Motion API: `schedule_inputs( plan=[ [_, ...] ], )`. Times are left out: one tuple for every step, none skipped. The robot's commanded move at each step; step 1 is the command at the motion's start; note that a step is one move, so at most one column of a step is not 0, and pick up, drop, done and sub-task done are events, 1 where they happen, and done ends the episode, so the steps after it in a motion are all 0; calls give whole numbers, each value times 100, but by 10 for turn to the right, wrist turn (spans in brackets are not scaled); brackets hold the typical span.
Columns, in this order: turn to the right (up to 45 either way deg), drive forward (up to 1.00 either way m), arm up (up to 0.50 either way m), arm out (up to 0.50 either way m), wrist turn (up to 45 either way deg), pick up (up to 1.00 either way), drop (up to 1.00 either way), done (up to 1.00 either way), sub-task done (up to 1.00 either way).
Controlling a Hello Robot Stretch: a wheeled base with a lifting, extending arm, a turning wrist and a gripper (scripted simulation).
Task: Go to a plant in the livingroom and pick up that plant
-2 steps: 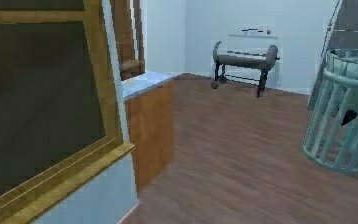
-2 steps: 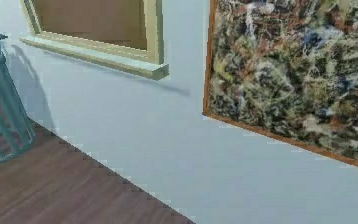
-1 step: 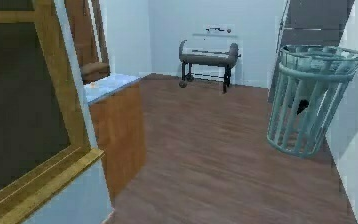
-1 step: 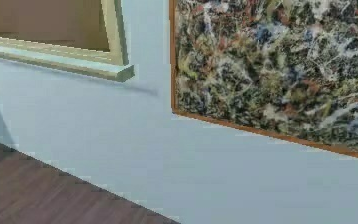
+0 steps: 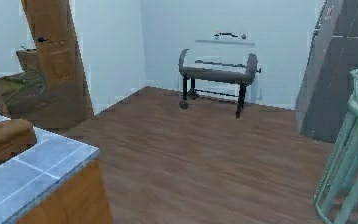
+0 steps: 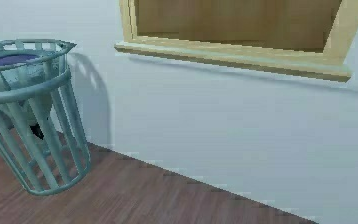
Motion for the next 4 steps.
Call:
schedule_inputs(
  plan=[
    [30,0,0,0,0,0,0,0,0],
    [90,0,0,0,0,0,0,0,0],
    [0,90,0,0,0,0,0,0,0],
    [450,0,0,0,0,0,0,0,0]
  ],
)
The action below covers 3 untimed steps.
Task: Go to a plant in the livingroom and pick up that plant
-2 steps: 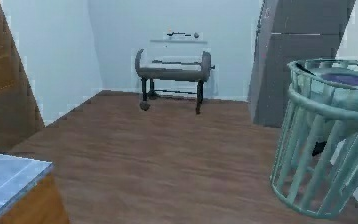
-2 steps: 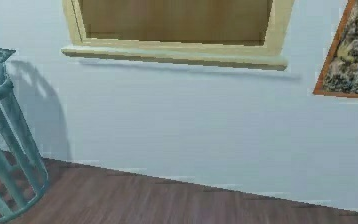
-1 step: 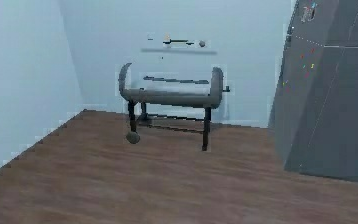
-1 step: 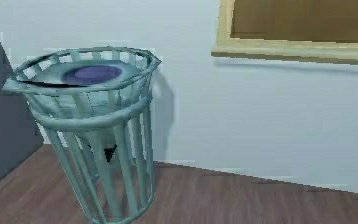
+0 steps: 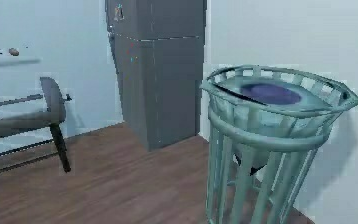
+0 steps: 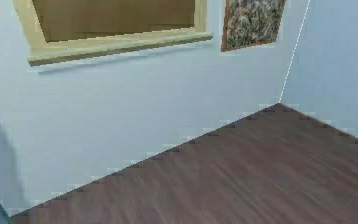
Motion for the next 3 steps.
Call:
schedule_inputs(
  plan=[
    [450,0,0,0,0,0,0,0,0],
    [450,0,0,0,0,0,0,0,0],
    [180,0,0,0,0,0,0,0,0]
  ],
)
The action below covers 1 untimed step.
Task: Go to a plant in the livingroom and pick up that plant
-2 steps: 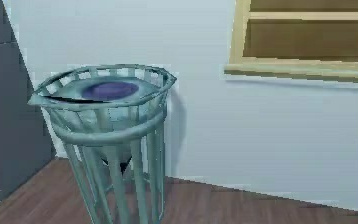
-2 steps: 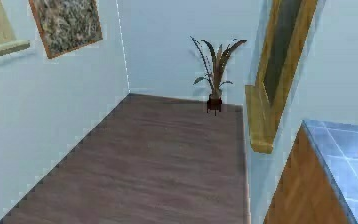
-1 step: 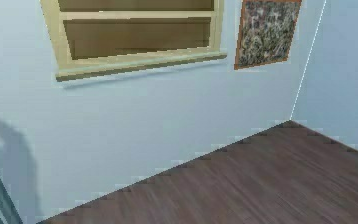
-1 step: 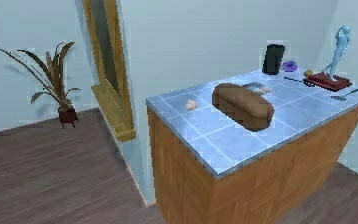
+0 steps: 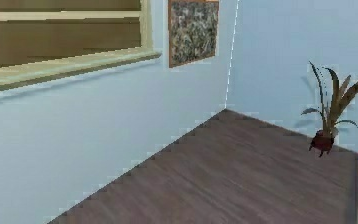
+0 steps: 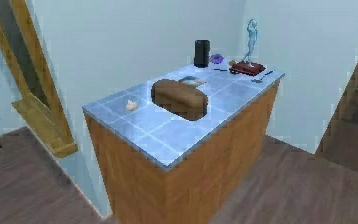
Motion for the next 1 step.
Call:
schedule_inputs(
  plan=[
    [0,5,0,0,0,0,0,0,0]
  ],
)
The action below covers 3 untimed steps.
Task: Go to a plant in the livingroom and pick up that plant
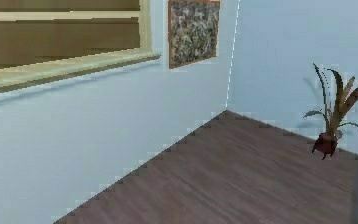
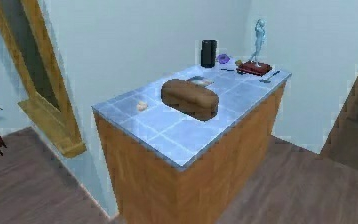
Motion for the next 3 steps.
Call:
schedule_inputs(
  plan=[
    [450,0,0,0,0,0,0,0,0],
    [450,0,0,0,0,0,0,0,0],
    [450,0,0,0,0,0,0,0,0]
  ],
)
